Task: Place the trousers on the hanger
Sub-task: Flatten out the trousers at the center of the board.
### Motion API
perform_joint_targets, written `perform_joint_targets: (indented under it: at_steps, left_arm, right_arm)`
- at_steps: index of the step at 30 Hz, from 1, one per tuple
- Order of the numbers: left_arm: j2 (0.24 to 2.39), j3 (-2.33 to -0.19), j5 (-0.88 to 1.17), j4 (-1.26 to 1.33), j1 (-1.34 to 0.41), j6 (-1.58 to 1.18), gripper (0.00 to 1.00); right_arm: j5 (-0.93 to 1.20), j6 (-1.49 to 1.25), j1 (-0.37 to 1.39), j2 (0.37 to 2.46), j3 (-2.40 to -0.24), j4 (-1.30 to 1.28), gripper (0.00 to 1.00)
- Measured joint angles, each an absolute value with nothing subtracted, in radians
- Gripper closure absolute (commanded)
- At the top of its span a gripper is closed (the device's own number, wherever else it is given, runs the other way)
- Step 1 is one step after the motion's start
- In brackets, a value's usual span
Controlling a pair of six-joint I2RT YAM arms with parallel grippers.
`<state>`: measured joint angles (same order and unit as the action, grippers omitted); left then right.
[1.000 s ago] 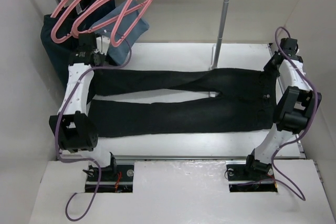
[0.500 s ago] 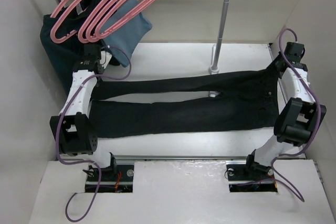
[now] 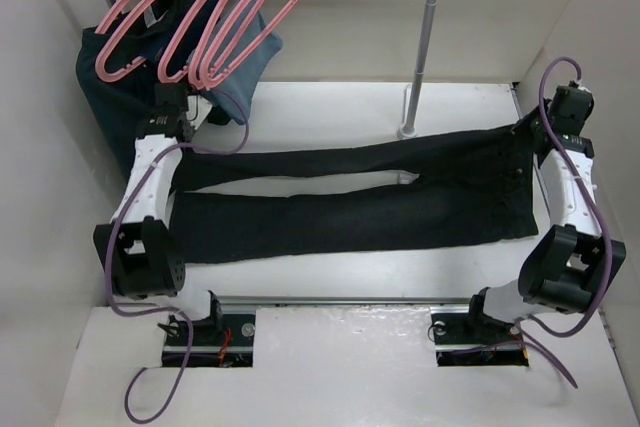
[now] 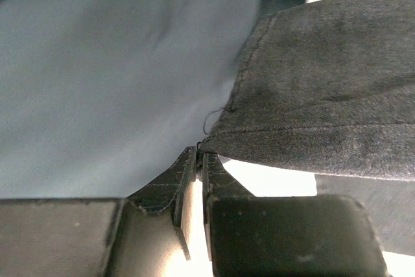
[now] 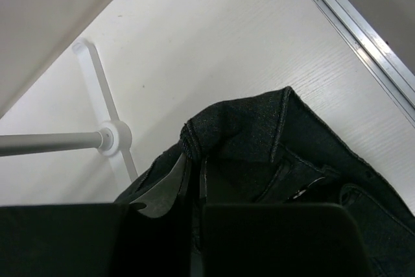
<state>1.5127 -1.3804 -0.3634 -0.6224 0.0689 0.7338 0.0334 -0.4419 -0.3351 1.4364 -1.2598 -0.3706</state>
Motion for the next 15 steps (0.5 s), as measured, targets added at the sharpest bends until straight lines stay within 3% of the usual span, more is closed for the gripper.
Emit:
perform_joint_targets:
  at_steps: [6, 10, 15]
  left_arm:
    - [1.75, -1.415, -0.336, -0.53, 0.046, 0.658, 1.0]
    - [1.875, -1.46, -0.353, -0.469, 0.047, 0.59, 0.7]
    - [1.882, -1.517, -0.377, -0.426, 0.047, 0.546, 0.64]
  right_arm:
    - [0.017, -0.441, -0.336, 1.532, -1.299, -0.382, 1.0]
    - [0.027, -0.441, -0.339, 1.596, -1.333, -0.383, 1.0]
    - [0.035, -0.442, -0.339, 1.629, -1.357, -0.385, 1.0]
